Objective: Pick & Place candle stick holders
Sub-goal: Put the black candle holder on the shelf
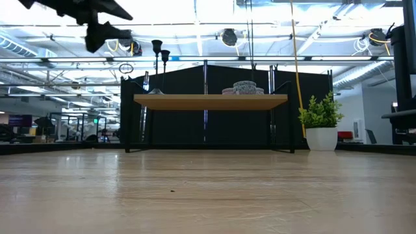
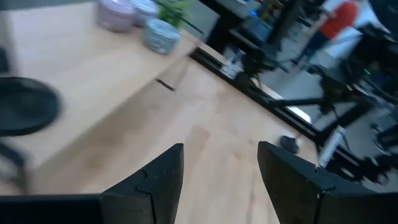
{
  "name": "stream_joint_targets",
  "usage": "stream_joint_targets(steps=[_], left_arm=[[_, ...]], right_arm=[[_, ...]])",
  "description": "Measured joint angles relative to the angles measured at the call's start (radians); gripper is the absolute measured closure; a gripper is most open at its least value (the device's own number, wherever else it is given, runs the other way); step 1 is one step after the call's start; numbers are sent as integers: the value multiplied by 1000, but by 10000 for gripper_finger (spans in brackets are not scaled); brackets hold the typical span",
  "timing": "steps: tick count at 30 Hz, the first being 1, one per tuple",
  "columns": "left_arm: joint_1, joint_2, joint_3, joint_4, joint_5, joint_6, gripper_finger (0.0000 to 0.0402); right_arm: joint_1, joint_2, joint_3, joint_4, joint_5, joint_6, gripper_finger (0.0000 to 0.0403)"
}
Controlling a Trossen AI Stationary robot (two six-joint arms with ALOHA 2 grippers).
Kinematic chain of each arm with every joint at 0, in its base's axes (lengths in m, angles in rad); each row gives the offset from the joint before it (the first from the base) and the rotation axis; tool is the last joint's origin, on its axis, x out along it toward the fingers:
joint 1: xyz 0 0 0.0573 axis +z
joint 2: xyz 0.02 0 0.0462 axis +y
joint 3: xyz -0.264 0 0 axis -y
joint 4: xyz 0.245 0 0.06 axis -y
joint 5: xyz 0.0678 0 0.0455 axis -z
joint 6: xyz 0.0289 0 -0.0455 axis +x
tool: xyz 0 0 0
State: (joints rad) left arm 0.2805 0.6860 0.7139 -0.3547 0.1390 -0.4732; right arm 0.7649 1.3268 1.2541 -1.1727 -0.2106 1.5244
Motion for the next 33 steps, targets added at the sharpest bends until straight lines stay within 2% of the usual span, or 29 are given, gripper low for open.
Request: stream_joint_targets(steps=[8,14,20,24,33], left_arm=[[-204,146,0,197,-51,32,190],[-359,275,0,472,-143,179,190],[-453,414,3,695,-221,241,190],[-487,512,72,646,-233,234,190],[-498,752,380,421,-218,250,190]], right_arm=[[-233,-17,52,2,1,-350,391],[-386,-17,109,2,-3,-569,391],[-498,-17,157,9,-30,-718,391],[-540,-17,163,38,-33,-787,391],[-582,56,164,140,-110,-919,391]])
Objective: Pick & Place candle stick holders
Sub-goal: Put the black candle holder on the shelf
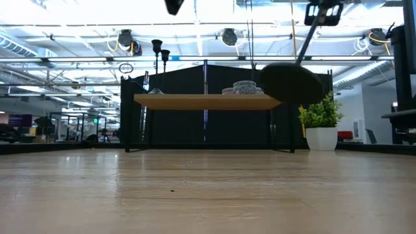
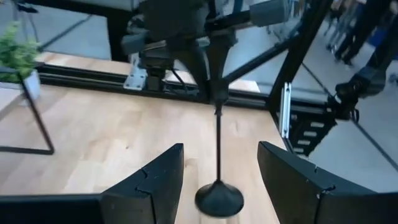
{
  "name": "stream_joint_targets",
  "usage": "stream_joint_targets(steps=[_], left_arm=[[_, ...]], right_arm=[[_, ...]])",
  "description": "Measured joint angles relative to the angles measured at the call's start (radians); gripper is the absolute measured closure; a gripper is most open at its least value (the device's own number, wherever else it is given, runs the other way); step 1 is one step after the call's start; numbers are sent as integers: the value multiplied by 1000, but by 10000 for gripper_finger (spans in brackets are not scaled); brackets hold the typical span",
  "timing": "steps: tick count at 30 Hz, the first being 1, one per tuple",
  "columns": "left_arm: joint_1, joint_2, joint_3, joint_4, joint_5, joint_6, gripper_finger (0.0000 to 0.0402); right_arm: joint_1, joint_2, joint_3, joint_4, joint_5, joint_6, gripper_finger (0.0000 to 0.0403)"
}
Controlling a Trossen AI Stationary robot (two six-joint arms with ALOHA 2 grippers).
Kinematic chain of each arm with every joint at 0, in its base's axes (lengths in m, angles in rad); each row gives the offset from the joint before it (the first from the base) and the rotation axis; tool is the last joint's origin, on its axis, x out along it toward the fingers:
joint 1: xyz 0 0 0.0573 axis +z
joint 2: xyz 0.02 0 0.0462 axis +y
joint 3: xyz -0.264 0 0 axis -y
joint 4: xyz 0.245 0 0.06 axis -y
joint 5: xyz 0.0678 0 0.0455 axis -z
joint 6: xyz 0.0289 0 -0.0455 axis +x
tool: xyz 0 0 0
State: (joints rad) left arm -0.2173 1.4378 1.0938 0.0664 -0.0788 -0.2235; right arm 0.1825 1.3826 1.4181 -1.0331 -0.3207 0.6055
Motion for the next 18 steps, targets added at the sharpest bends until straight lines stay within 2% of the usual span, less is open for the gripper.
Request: stream_joint_targets(steps=[8,13,18], left_arm=[[-14,181,243,-206,65,-15,190],[-21,256,314,-222,115,-26,190],[-21,302,353,-229,121,-87,190]], right_arm=[[0,8,0,159,6,-46,391],[0,7,0,254,6,-67,391],[1,7,0,300,7,-76,391]])
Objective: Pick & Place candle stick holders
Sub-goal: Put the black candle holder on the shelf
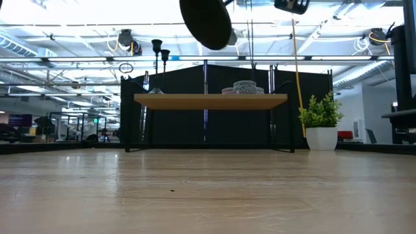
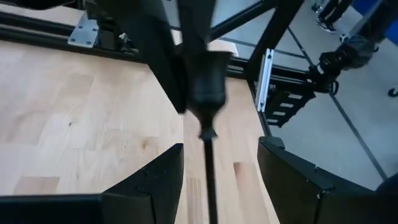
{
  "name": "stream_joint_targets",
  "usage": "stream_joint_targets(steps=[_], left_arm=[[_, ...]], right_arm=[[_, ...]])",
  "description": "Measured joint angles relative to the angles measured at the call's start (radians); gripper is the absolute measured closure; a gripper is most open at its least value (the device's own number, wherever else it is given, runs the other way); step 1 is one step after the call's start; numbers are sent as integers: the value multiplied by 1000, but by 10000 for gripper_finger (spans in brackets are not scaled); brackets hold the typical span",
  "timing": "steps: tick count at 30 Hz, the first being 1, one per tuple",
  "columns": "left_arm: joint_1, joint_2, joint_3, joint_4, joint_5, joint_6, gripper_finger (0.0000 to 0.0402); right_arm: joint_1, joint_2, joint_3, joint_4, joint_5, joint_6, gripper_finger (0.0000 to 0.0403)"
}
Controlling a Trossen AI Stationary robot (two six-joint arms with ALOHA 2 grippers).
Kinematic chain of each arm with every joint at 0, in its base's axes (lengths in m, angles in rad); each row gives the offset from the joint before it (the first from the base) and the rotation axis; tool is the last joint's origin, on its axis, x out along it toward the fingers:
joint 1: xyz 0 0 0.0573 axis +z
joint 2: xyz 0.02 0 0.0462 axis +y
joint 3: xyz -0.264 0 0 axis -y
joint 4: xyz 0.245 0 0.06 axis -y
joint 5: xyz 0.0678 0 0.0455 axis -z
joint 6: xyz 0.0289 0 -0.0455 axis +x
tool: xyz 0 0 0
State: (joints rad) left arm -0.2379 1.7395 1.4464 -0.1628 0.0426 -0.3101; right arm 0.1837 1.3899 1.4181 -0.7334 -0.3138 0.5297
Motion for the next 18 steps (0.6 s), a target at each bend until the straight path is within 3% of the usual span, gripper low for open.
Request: stream_joint_targets(steps=[14,18], left_arm=[[2,26,17,2,-36,-79,192],[2,26,17,-10,-17,-92,220]], right_arm=[[21,0,0,90,3,-2,391],[21,0,0,87,2,-9,391]])
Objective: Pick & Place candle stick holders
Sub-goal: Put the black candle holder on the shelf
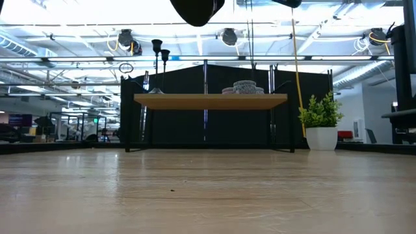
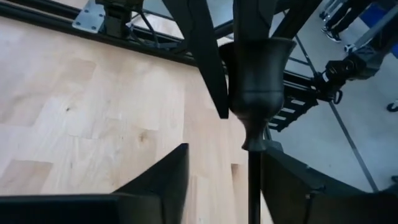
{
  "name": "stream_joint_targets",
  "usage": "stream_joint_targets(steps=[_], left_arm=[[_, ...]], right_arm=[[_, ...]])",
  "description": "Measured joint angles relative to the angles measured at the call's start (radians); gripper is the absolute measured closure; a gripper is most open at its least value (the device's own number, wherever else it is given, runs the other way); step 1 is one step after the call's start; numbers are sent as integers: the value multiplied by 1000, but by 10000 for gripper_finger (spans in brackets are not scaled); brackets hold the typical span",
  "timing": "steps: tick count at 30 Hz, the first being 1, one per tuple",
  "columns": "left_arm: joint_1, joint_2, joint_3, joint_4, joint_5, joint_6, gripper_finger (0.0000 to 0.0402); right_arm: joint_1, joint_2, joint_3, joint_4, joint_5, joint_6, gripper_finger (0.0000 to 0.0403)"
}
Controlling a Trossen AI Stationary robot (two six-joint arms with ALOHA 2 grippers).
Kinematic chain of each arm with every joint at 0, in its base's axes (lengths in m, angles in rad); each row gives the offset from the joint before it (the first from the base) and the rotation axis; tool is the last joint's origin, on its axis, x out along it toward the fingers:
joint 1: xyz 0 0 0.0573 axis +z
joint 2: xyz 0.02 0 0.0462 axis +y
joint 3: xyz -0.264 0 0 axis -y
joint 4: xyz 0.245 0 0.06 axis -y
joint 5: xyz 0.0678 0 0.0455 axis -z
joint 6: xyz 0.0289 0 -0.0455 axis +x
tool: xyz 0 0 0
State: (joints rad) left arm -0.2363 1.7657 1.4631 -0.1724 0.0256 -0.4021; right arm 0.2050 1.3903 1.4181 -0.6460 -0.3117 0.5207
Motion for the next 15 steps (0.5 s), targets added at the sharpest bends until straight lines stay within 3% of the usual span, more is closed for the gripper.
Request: stream_joint_targets(steps=[11,15], left_arm=[[0,0,0,-9,60,-26,380],[0,0,0,-9,65,-30,386]], right_arm=[[0,0,0,-3,3,1,391],[-1,0,0,-2,-1,1,391]])
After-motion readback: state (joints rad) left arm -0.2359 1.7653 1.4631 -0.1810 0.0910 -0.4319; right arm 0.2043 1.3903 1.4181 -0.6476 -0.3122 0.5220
